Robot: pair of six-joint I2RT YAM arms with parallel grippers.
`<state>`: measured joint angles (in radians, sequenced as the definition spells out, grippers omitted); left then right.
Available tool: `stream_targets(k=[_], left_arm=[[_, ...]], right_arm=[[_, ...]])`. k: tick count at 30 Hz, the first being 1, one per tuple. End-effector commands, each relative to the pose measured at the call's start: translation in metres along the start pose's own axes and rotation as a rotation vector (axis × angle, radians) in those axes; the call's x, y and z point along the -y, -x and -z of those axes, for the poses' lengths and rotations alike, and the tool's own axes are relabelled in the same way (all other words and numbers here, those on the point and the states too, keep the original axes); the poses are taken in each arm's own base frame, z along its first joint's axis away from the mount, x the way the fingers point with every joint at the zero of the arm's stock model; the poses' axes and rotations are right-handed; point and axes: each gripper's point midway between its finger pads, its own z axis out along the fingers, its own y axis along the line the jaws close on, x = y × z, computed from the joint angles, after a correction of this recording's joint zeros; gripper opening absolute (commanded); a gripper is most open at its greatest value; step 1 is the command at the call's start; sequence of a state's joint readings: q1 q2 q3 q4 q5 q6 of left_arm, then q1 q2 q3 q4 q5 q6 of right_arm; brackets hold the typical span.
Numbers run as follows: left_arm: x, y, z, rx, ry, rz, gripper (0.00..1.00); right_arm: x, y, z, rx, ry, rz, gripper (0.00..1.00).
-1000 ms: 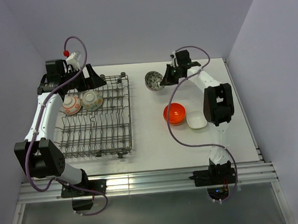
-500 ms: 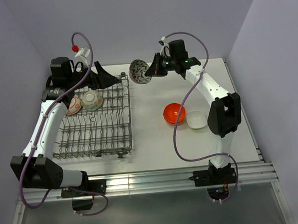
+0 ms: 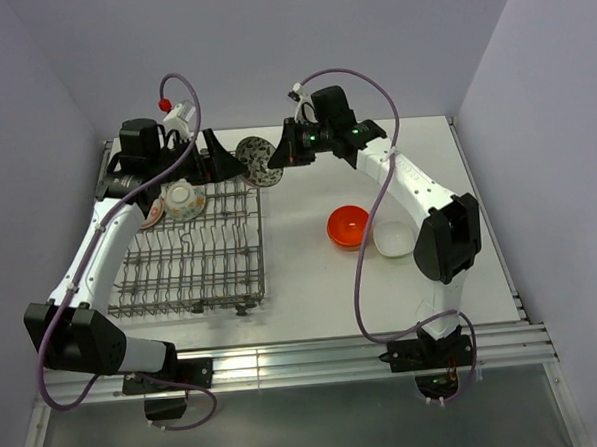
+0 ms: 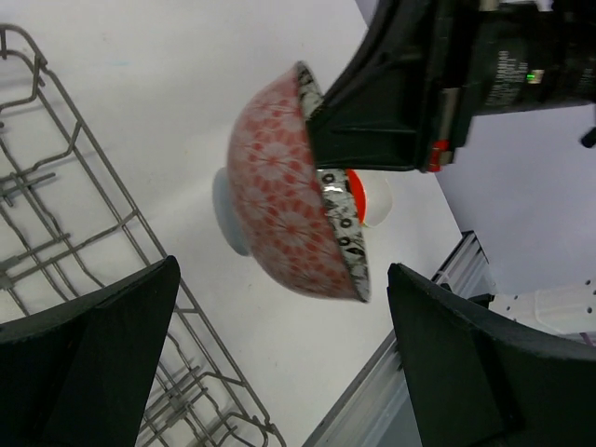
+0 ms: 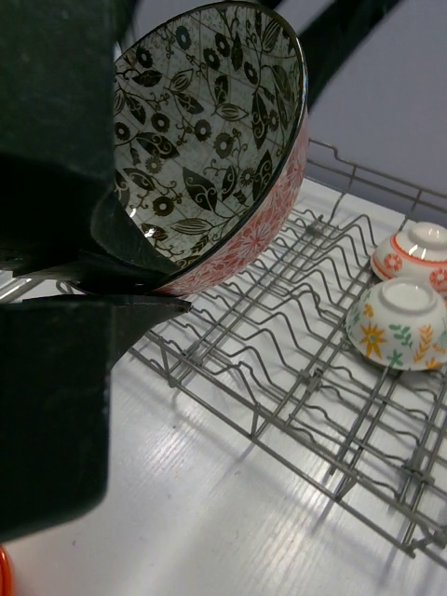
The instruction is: Load the bowls into the dish rack
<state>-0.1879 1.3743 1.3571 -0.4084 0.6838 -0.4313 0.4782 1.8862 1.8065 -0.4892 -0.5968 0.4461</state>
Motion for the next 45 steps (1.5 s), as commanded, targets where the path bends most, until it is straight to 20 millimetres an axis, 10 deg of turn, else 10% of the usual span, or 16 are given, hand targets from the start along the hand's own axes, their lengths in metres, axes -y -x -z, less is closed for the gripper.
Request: stream_targets(k=[1, 27, 33, 40, 42, 45], left_arm=[[-0.01, -0.007, -0.006, -0.028, 0.028, 0.042, 1.0], [0.031, -0.013, -0.003, 0.043, -0.224, 0.233, 0.88], [0.037, -0.015, 0.0, 0.045, -0.262, 0.238, 0.72], [0.038, -0.02, 0.002, 0.046, -0.276, 0.266, 0.03], [0.037, -0.02, 0.002, 0.05, -0.265, 0.265, 0.0], [0.028, -0.017, 0.006, 0.078, -0.23, 0.281, 0.0]], right_arm=[[-0.052, 0.032, 0.035, 0.124, 0.089, 0.116, 0.0], [-0.073, 0.007, 0.019, 0.063, 0.139, 0.121, 0.0], [-0.075, 0.003, 0.016, 0.047, 0.152, 0.116, 0.0], [-0.077, -0.001, 0.012, 0.027, 0.167, 0.107, 0.0], [-0.076, -0.004, 0.009, 0.013, 0.171, 0.098, 0.01], [-0.075, -0.005, 0.008, 0.006, 0.17, 0.088, 0.3]])
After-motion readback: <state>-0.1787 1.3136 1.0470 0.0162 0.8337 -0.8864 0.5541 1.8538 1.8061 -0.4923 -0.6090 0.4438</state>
